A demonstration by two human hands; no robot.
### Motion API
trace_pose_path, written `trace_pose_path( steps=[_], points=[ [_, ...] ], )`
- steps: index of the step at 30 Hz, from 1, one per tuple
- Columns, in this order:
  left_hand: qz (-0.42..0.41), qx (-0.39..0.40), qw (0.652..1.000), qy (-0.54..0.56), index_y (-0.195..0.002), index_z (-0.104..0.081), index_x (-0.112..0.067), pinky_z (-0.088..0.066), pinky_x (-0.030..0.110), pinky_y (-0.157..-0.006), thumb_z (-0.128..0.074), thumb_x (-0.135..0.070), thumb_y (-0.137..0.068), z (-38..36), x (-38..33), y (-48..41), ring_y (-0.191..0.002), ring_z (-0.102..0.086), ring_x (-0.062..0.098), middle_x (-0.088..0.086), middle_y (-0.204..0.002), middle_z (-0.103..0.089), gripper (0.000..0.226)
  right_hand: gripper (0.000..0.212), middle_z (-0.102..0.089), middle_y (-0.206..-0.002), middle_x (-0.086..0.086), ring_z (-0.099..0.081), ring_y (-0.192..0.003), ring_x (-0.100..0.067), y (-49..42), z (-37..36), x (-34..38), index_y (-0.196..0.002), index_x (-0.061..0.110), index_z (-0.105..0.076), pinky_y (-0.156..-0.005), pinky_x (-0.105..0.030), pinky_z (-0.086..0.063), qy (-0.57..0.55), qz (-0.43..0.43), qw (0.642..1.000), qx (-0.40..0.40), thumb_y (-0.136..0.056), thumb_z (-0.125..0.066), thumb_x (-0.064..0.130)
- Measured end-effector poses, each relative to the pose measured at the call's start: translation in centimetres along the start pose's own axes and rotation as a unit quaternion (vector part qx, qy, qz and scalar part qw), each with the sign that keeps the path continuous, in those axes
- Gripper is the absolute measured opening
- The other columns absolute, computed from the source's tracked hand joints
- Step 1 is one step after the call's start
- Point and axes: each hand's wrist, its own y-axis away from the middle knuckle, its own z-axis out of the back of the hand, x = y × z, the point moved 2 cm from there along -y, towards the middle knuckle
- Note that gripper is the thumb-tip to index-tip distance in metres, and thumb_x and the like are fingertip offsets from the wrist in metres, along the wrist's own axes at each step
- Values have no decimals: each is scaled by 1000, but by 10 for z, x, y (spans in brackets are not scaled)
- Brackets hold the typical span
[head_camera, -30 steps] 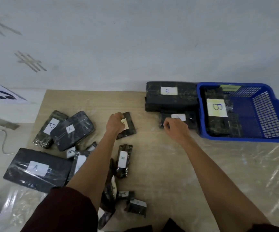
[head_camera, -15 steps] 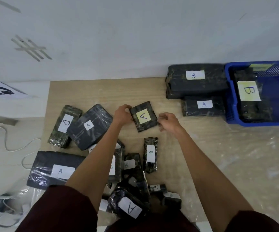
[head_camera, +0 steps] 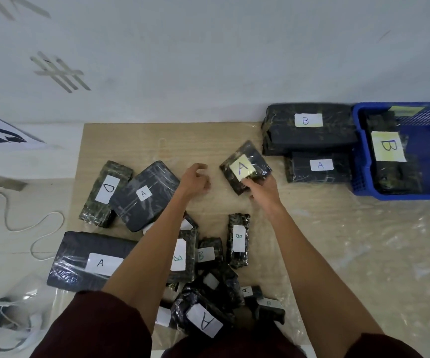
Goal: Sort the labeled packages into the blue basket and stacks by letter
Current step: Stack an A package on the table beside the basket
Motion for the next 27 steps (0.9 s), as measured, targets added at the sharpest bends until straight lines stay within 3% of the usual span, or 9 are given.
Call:
trace_pose_path(
  steps=[2,4,8,14,18,21,24,27],
  points=[
    [-25,15,1000,-8,-131,-56,-2,-60,34,-77,-52,-9,-105,-2,-4,7,-77,-63,20,11,-94,-62,28,40,-73,-110,-15,-71,-85,-22,7,1,-2,-124,0,-62,-62,-26,-60,-140,-64,988,-21,-86,-74,1],
    [-57,52,997,10,-127,-62,-4,-60,24,-73,-54,-18,-105,-6,-11,19,-87,-66,20,11,-102,-66,28,44,-73,-109,-21,-75,-89,-29,11,2,-6,-123,-6,-61,-68,-31,-63,-259,-103,960,-7,-82,-77,-3],
    [-108,90,988,57,-125,-66,-3,-60,23,-74,-63,-20,-100,-17,-25,37,-93,-72,20,12,-109,-72,30,44,-72,-112,-24,-73,-100,-32,19,3,-7,-120,-5,-61,-79,-37,-63,-323,-120,938,33,-79,-79,-4],
    [-152,49,985,58,-114,-66,0,-61,26,-70,-74,-9,-90,-29,-42,52,-86,-73,16,13,-100,-75,27,38,-78,-98,-10,-75,-82,-21,36,18,3,-113,4,-68,-71,-31,-62,-223,-89,966,91,-78,-82,1],
    [-219,34,975,-5,-108,-69,-6,-59,23,-70,-73,-11,-92,-36,-58,65,-87,-72,17,13,-101,-75,18,36,-75,-107,-2,-71,-96,-17,41,45,19,-118,15,-65,-71,-30,-57,-91,-8,994,54,-86,-79,23],
    [-247,30,968,-15,-102,-69,-13,-60,23,-70,-71,-13,-94,-45,-72,77,-83,-71,12,9,-98,-75,9,28,-71,-113,3,-67,-100,-15,46,67,38,-123,19,-57,-67,-32,-57,-26,69,996,55,-97,-67,21],
    [-269,17,963,-20,-109,-68,-9,-61,26,-71,-68,-15,-96,-64,-86,91,-84,-68,13,8,-100,-74,14,42,-68,-114,-1,-67,-96,-25,51,86,55,-140,23,-38,-56,-34,-57,-9,121,987,101,-102,-54,11],
    [-300,-7,954,-24,-113,-62,-9,-57,23,-69,-61,-16,-101,-89,-99,105,-87,-67,17,8,-105,-71,14,69,-63,-121,-15,-65,-94,-47,57,108,74,-153,46,-21,-51,-34,-58,-15,147,979,138,-103,-48,7]
  ],
)
